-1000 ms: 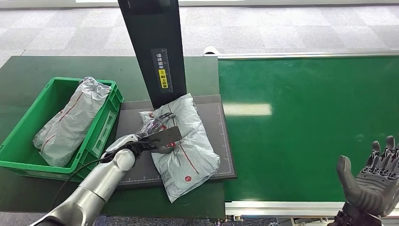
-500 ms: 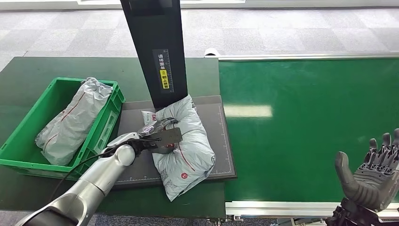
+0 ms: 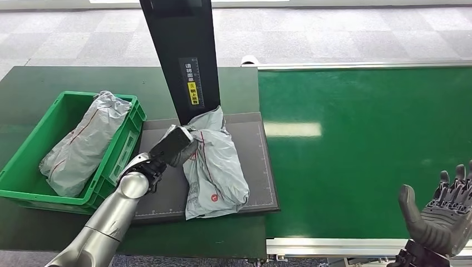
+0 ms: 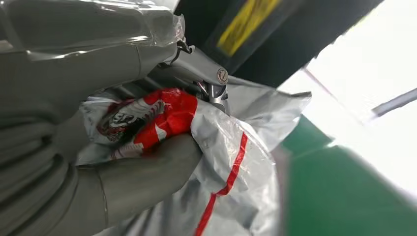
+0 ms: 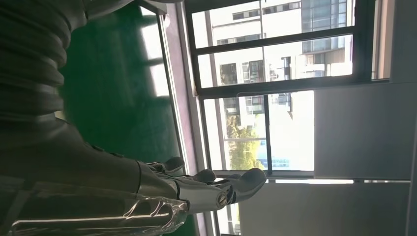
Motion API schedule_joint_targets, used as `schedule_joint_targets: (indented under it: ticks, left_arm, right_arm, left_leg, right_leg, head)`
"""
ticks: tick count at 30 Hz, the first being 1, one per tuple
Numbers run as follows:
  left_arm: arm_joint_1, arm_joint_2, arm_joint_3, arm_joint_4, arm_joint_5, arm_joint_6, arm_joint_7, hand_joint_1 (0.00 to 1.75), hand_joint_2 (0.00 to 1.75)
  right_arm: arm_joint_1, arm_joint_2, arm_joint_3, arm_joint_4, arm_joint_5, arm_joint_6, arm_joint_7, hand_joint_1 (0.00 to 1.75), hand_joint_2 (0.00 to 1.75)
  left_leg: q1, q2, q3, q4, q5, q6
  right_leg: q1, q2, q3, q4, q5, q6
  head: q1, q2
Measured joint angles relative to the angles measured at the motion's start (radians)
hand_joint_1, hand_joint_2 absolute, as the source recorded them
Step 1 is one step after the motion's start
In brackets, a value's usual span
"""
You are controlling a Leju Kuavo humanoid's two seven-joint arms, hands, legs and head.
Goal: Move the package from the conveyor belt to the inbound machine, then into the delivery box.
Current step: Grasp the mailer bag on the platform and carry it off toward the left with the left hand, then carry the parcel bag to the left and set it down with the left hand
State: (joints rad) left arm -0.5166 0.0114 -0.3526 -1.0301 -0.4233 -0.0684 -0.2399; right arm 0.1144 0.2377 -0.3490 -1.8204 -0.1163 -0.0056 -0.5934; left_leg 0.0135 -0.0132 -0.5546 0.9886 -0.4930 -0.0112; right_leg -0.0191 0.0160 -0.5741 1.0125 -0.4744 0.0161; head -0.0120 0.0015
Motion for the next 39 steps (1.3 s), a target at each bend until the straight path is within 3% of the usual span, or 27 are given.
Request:
schedule_joint_targets:
  ticks: [9,15,18,22,24,27,29,32,35,39]
  left_arm:
    - [0.161,0.026,0.176,-0.502,0.361,0.388,-0.285,1.75,1.75]
    - [0.202,0.034,0.31,-0.637,0.429,0.441,-0.321,1.75,1.75]
    - [0.19,0.033,0.363,-0.643,0.4,0.499,-0.286,1.75,1.75]
    - [0.097,0.052,0.475,-0.508,0.244,0.551,-0.163,1.75,1.75]
    - [0.05,0.066,0.522,-0.416,0.201,0.552,-0.152,1.75,1.75]
    - [0.007,0.076,0.565,-0.319,0.153,0.563,-0.129,1.75,1.75]
    - [-0.028,0.087,0.578,-0.246,0.043,0.587,-0.048,1.75,1.75]
    - [-0.112,0.128,0.596,-0.036,-0.174,0.622,0.091,1.75,1.75]
    - [-0.176,0.172,0.613,0.18,-0.274,0.635,0.133,1.72,1.75]
    - [-0.218,0.211,0.621,0.374,-0.322,0.648,0.161,0.07,1.75]
  right_arm:
    - [0.044,0.0,0.005,-0.01,-0.027,-0.039,-0.024,0.0,1.75]
    - [0.05,0.001,0.011,-0.011,-0.031,-0.044,-0.03,0.0,1.75]
    - [0.048,0.001,0.015,-0.012,-0.033,-0.045,-0.031,0.0,1.75]
    - [0.042,0.001,0.025,-0.013,-0.03,-0.046,-0.026,0.0,1.75]
    - [0.039,0.001,0.03,-0.016,-0.028,-0.047,-0.022,0.0,1.75]
    - [0.037,0.001,0.034,-0.019,-0.028,-0.047,-0.019,0.0,1.75]
    - [0.036,0.002,0.035,-0.021,-0.028,-0.048,-0.017,0.0,1.75]
    - [0.034,0.005,0.037,-0.022,-0.028,-0.053,-0.006,0.0,1.75]
    - [0.032,0.01,0.038,-0.024,-0.027,-0.058,0.005,0.0,1.75]
    - [0.02,0.011,0.038,-0.024,-0.025,-0.06,0.015,0.0,1.75]
  left_leg:
    - [0.001,0.001,-0.004,0.0,0.0,0.0]
    - [0.001,0.0,-0.004,0.0,0.0,0.0]
    - [0.001,0.0,-0.003,0.0,0.0,0.0]
    - [0.001,0.0,-0.002,0.0,0.0,0.0]
    - [0.002,0.001,-0.001,0.0,0.001,-0.001]
    - [0.003,0.001,-0.002,0.0,0.001,-0.001]
    - [0.003,0.0,-0.002,0.0,0.001,-0.001]
    - [0.003,0.001,-0.003,0.0,0.001,-0.001]
    - [0.003,0.003,-0.002,0.0,0.001,-0.001]
    - [0.003,0.003,-0.002,0.0,0.001,-0.001]
  right_leg:
    - [0.001,0.0,-0.004,0.0,-0.001,0.0]
    - [0.001,0.0,-0.003,0.0,-0.001,0.0]
    - [0.0,0.0,-0.002,0.0,0.0,0.0]
    - [0.001,0.0,-0.002,0.0,0.0,-0.001]
    - [0.001,0.001,-0.002,0.001,0.0,-0.001]
    - [0.002,0.001,-0.002,0.001,0.0,-0.001]
    - [0.002,0.0,-0.002,0.001,0.0,-0.001]
    - [0.002,0.001,-0.002,0.001,0.0,-0.001]
    - [0.002,0.003,-0.003,0.001,0.0,-0.001]
    - [0.003,0.004,-0.003,0.001,0.0,-0.001]
  head:
    - [0.0,0.0]
    - [0.0,0.0]
    - [0.0,0.0]
    - [0.0,0.0]
    - [0.0,0.0]
    - [0.0,0.0]
    - [0.0,0.0]
    - [0.0,0.0]
    - [0.0,0.0]
    - [0.0,0.0]
